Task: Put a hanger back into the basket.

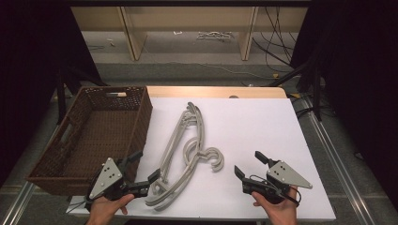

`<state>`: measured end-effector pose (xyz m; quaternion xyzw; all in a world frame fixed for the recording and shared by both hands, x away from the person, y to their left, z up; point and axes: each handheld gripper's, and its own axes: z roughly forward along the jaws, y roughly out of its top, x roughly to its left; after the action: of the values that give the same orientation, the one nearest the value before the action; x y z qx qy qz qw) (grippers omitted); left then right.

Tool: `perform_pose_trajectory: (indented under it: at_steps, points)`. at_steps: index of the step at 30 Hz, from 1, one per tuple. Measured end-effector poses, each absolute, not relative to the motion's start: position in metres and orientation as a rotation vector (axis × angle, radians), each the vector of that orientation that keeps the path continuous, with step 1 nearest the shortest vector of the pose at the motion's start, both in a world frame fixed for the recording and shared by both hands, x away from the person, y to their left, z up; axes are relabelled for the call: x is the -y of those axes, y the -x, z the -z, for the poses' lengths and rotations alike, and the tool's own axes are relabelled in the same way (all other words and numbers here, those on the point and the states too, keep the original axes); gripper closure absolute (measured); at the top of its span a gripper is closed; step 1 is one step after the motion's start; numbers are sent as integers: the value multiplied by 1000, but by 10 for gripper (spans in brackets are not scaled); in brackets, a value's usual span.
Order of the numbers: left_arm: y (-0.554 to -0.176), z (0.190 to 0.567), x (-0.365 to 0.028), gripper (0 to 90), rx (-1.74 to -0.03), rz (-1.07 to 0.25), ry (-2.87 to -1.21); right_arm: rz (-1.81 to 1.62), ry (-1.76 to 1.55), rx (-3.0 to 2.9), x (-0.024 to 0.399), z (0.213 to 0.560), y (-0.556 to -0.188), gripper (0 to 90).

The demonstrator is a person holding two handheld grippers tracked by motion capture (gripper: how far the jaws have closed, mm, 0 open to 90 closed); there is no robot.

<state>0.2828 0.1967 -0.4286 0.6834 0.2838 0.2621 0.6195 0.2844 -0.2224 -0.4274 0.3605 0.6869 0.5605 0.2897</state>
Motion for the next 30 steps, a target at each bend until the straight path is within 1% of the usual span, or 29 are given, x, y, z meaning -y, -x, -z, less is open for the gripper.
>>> perform_pose_trajectory:
  at_steps: [13, 17, 22, 30]
  points:
    - [-284, 428, -194, 186, -657, -552, -1594, -1481, -954, -1862, 221, 428, -284, 164]
    - [-287, 422, -189, 233, -631, -532, -1619, -1493, -952, -1848, 221, 429, -285, 166]
    - [-292, 417, -174, 265, -646, -505, -1699, -1474, -967, -1848, 222, 429, -285, 168]
    - [-309, 413, -153, 287, -662, -462, -1818, -1473, -961, -1858, 224, 429, -285, 173]
